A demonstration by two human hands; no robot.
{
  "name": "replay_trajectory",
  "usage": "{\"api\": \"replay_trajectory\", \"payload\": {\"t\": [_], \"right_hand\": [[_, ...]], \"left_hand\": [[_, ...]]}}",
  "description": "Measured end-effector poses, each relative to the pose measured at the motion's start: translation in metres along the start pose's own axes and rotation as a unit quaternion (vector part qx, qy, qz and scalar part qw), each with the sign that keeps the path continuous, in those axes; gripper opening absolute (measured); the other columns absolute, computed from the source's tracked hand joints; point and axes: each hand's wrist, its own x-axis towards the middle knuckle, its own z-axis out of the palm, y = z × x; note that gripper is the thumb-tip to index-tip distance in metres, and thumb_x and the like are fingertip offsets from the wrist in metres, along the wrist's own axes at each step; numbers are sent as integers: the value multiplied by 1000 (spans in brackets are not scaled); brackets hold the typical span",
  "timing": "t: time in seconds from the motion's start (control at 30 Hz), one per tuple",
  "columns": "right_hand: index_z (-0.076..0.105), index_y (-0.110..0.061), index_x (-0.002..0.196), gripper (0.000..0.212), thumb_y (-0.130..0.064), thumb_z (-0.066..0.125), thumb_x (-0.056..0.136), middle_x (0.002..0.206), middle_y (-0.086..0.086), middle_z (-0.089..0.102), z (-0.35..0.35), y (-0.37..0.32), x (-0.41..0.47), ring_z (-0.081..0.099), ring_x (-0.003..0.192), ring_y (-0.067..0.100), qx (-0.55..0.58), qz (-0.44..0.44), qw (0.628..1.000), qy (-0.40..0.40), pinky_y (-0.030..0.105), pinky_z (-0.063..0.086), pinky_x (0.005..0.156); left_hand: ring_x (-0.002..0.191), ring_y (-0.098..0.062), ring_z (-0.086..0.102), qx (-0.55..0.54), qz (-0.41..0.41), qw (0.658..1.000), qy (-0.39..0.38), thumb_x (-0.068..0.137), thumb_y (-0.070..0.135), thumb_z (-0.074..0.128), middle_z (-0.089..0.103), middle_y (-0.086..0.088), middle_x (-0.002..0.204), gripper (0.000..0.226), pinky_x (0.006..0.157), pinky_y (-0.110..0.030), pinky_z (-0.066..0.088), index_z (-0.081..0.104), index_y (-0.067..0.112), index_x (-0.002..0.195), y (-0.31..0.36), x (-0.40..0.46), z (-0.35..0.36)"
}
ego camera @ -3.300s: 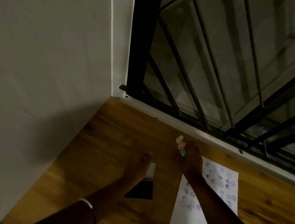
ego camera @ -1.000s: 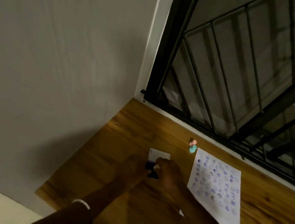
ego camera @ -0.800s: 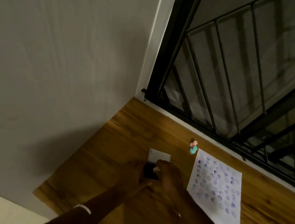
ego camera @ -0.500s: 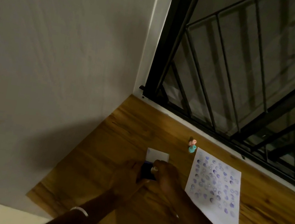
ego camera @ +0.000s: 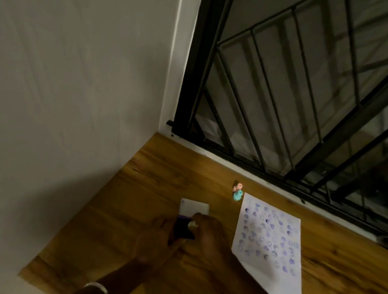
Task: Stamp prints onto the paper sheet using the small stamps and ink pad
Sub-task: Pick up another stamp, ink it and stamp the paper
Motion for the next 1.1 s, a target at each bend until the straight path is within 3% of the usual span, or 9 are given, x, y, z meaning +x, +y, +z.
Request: {"api": "replay_trajectory", "payload": {"t": [0.13, 0.27, 0.33, 0.47, 0.57, 0.7, 0.87, 1.1], "right_hand": [[64, -25, 101, 15, -33, 58, 90, 112, 0, 67, -11, 17, -19, 62, 103, 15, 23, -11, 997, 75, 27, 48, 90], [66, -23, 102, 17, -31, 55, 93, 102, -1, 72, -25, 47, -40, 66, 93, 13, -11, 25, 992, 123, 20, 46, 77], [66, -24, 100, 15, -30, 55, 93, 97, -4, 72, -31, 66, -53, 66, 89, 11, -24, 34, 988, 146, 18, 45, 74], [64, -20, 96, 16, -30, 52, 95, 93, -1, 70, -43, 101, -77, 67, 85, 15, -66, 74, 983, 155, 24, 51, 75], [60, -17, 95, 19, -30, 46, 97, 93, 3, 70, -50, 118, -89, 66, 83, 17, -64, 91, 984, 141, 28, 52, 73], [58, -16, 100, 19, -30, 45, 97, 99, 4, 69, -51, 127, -95, 65, 88, 19, -79, 97, 984, 130, 31, 53, 77], [59, -17, 104, 20, -32, 48, 96, 104, 2, 70, -48, 130, -93, 65, 92, 17, -84, 96, 984, 124, 32, 54, 81], [59, -18, 109, 22, -32, 50, 95, 109, 2, 69, -42, 137, -87, 65, 97, 18, -103, 84, 983, 127, 31, 55, 85]], "left_hand": [[121, -20, 51, -13, 6, 1000, 16, 82, 73, 42, 53, 2, 137, 69, 95, -35, 47, 42, 31, 137, 1, -1, -2], [110, -14, 55, -118, 19, 993, 19, 81, 75, 40, 52, 7, 128, 57, 85, -25, 45, 40, 43, 128, 9, -6, -5], [112, -13, 55, -127, 52, 991, 3, 84, 73, 37, 52, 7, 130, 50, 87, -25, 46, 40, 44, 125, 27, -11, -2], [109, -11, 59, -51, 127, 991, -9, 85, 71, 34, 57, 8, 127, 49, 89, -30, 53, 47, 43, 122, 81, -20, 13], [112, -19, 59, 6, 181, 983, -40, 82, 72, 34, 60, 3, 127, 55, 94, -36, 49, 48, 39, 125, 114, -26, 30], [127, -26, 45, 65, 196, 971, -123, 79, 72, 36, 48, -3, 140, 68, 108, -43, 35, 36, 33, 135, 131, -33, 55], [127, -29, 42, 111, 208, 963, -133, 81, 73, 28, 46, -8, 138, 68, 112, -47, 26, 32, 32, 136, 130, -40, 68], [127, -29, 42, 124, 213, 959, -137, 83, 72, 25, 46, -8, 139, 67, 112, -47, 26, 34, 32, 136, 131, -40, 69]]}}
